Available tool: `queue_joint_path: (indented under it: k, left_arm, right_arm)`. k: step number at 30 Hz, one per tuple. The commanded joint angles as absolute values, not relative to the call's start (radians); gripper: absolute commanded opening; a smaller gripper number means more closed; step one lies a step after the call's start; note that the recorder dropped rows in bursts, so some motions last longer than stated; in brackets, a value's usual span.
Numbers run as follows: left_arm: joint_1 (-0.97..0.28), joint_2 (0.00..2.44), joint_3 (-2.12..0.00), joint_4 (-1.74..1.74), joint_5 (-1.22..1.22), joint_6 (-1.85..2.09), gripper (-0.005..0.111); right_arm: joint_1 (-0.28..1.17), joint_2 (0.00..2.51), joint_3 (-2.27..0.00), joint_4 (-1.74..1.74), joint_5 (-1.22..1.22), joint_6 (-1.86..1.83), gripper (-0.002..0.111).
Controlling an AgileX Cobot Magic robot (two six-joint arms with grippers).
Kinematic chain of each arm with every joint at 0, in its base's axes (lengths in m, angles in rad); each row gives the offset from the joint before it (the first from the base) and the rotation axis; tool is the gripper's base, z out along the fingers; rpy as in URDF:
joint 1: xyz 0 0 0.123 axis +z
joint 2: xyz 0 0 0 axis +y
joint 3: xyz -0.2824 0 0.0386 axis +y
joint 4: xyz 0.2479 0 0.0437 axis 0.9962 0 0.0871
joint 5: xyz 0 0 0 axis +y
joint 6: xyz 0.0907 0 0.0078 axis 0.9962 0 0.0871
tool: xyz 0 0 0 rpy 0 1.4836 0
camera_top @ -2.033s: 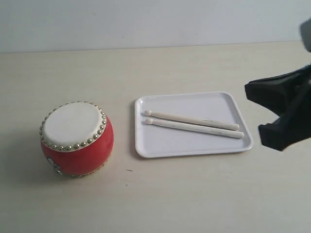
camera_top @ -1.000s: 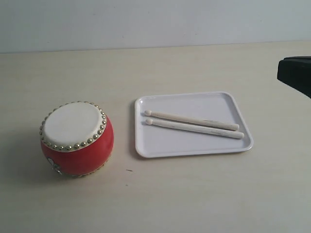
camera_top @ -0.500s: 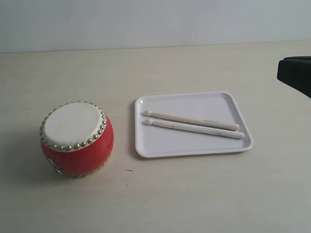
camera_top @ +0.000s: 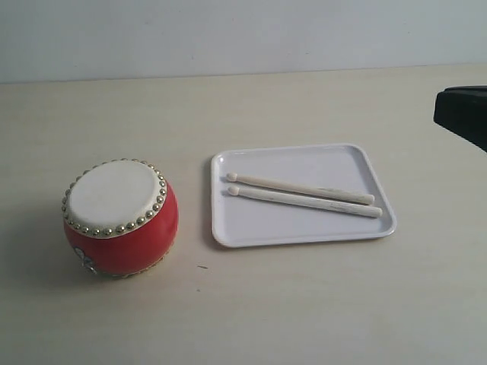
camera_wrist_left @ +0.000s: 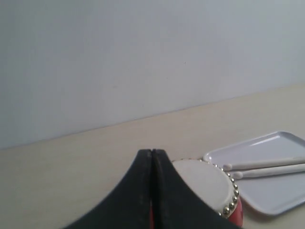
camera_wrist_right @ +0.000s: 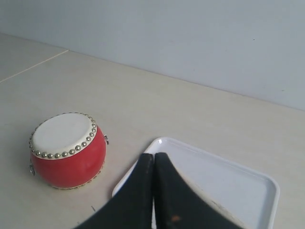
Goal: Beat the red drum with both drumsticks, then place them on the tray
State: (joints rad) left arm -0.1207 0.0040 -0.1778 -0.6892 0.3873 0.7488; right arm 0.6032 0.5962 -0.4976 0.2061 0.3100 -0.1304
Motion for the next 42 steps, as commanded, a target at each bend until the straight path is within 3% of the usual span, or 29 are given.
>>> queue_joint_path:
  k: [1, 18, 26, 42]
  left_arm:
    - [-0.115, 0.000, -0.134, -0.695, 0.352, 0.761, 0.000]
    - [-0.115, 0.000, -0.133, -0.790, 0.333, 0.734, 0.000]
    - [-0.115, 0.000, -0.011, -0.193, 0.101, 0.070, 0.000]
    - [-0.115, 0.000, 0.000, 0.022, 0.138, -0.041, 0.000]
  right_arm:
    - [0.605, 0.592, -0.495, 0.206, 0.296, -0.128, 0.000]
    - [0.605, 0.592, -0.495, 0.208, 0.296, -0.128, 0.000]
    - [0.605, 0.592, -0.495, 0.208, 0.296, -0.128, 0.000]
    - [0.605, 0.592, -0.495, 0.208, 0.296, -0.128, 0.000]
